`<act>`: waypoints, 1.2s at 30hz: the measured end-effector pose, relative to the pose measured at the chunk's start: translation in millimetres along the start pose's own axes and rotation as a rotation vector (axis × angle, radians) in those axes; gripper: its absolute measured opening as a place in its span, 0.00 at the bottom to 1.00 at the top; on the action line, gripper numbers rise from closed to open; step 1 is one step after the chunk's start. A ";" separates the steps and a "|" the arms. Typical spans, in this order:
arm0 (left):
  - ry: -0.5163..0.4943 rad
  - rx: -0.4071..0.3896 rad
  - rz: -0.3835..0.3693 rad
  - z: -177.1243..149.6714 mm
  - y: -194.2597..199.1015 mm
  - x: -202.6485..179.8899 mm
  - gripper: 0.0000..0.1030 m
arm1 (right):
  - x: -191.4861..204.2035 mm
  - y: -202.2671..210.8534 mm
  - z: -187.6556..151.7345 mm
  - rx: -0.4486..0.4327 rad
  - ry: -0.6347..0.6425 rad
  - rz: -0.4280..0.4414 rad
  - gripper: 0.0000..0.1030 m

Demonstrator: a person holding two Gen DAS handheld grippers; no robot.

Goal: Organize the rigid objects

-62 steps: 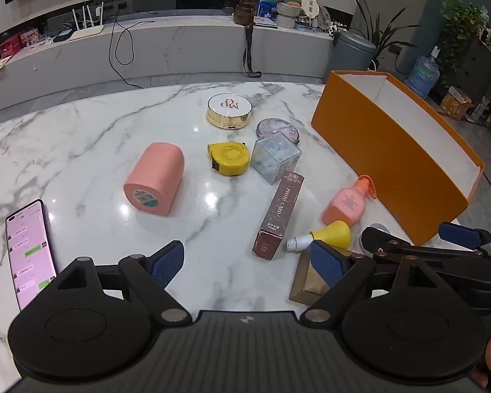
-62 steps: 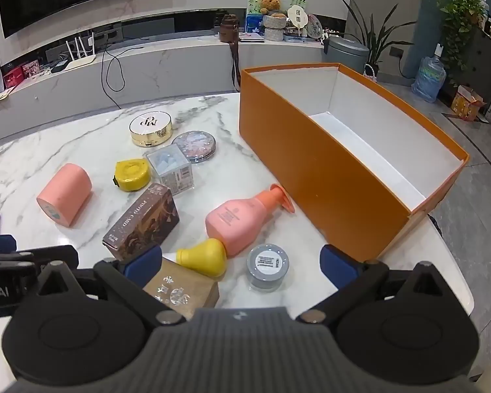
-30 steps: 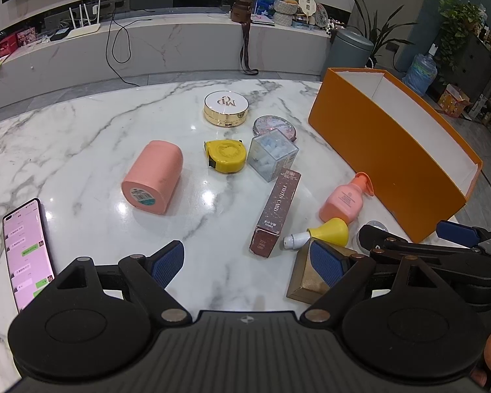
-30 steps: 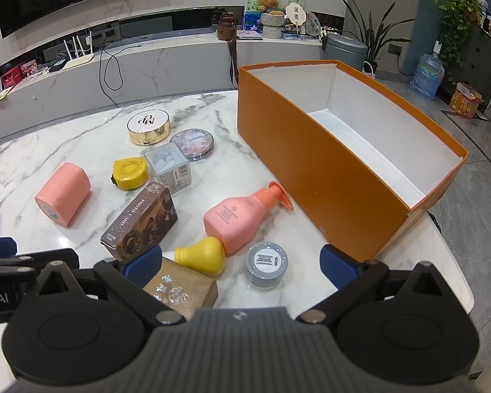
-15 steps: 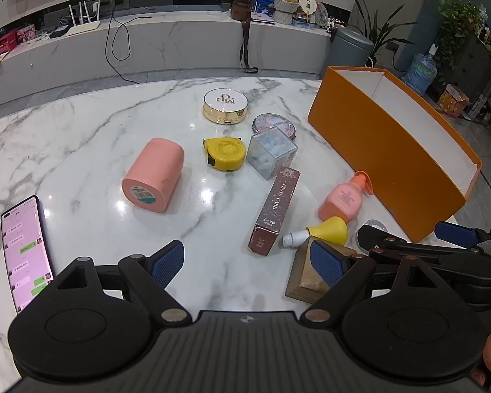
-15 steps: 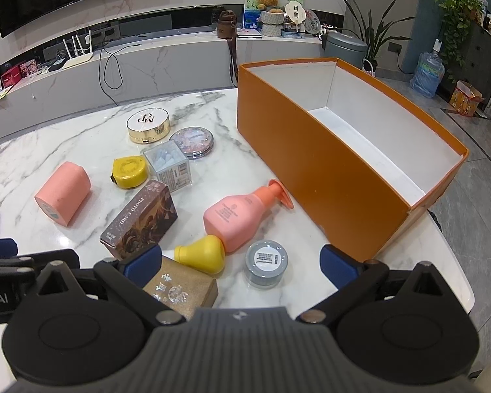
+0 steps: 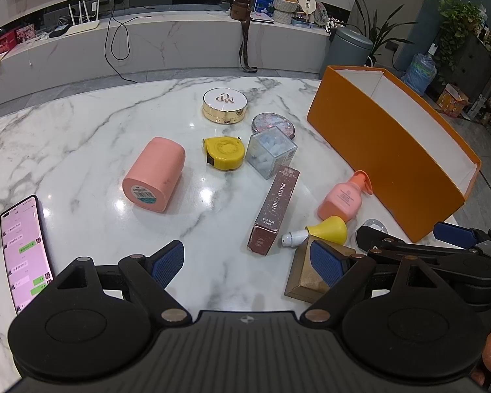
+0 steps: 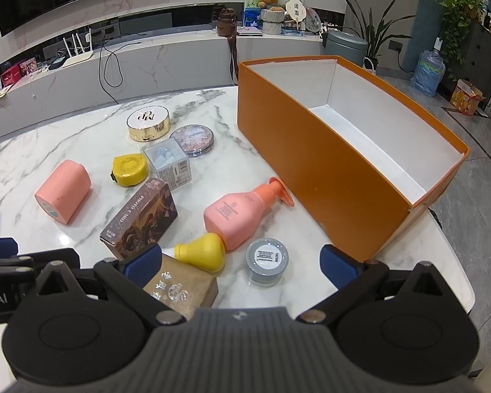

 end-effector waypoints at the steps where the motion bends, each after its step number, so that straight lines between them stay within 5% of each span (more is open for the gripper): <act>1: 0.000 0.000 0.000 0.0 0.0 0.0 0.99 | -0.1 -0.1 -0.7 0.000 0.000 0.000 0.98; 36: 0.013 0.012 -0.037 -0.5 -12.3 5.1 0.99 | 0.2 -8.1 0.0 0.020 0.027 0.018 0.98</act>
Point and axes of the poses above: each gripper's, at about its wrist camera, not at the fingertips, and y roughly against the way its jaws point, x to its left, z to its top, the point moved 4 cm from there along -y, roughly the way its jaws point, and after that the axes turned 2 degrees about -z, right-handed, at the moved point
